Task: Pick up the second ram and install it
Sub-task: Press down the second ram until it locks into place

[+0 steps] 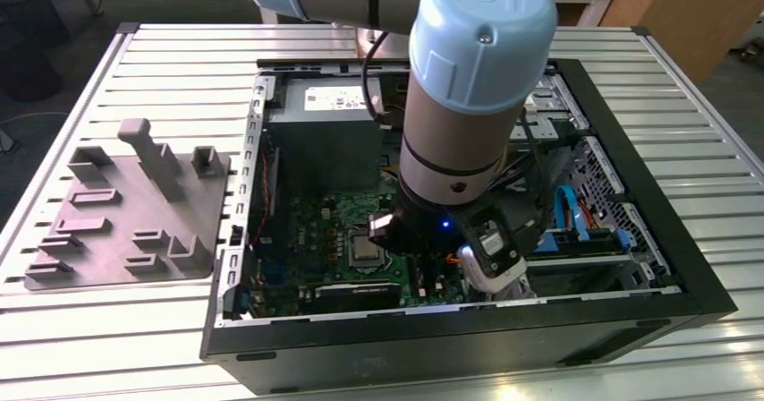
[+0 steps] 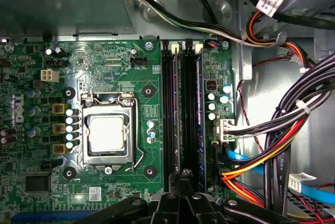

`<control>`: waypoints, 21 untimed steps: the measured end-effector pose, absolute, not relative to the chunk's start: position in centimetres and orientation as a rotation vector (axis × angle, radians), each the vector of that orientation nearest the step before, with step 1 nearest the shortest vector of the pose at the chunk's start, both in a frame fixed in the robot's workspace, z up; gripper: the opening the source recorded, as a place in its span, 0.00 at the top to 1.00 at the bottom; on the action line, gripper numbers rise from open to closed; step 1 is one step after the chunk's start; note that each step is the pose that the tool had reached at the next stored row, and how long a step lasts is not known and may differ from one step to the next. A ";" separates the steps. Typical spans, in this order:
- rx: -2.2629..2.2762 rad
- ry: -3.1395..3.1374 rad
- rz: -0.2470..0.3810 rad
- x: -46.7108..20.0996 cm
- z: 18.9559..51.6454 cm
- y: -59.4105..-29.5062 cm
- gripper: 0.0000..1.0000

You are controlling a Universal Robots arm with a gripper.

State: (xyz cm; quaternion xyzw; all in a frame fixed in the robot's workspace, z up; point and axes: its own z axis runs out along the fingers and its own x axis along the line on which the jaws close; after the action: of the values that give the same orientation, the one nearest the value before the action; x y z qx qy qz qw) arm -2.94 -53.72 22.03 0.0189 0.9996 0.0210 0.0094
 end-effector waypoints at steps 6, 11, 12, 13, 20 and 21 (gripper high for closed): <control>0.059 3.121 0.065 -2.9 21.8 -53.7 0.90; 0.059 3.121 0.065 -2.9 21.7 -53.7 0.90; 0.059 3.121 0.065 -2.9 21.7 -53.7 0.90; 0.059 3.121 0.068 -2.9 21.9 -53.7 0.90; 0.059 3.121 0.066 -2.9 24.8 -53.7 0.90; 0.059 3.121 0.066 -2.9 25.1 -53.7 0.90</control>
State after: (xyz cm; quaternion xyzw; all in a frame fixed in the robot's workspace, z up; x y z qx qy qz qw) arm -2.94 -53.71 25.13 0.0190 0.9996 0.0210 0.0096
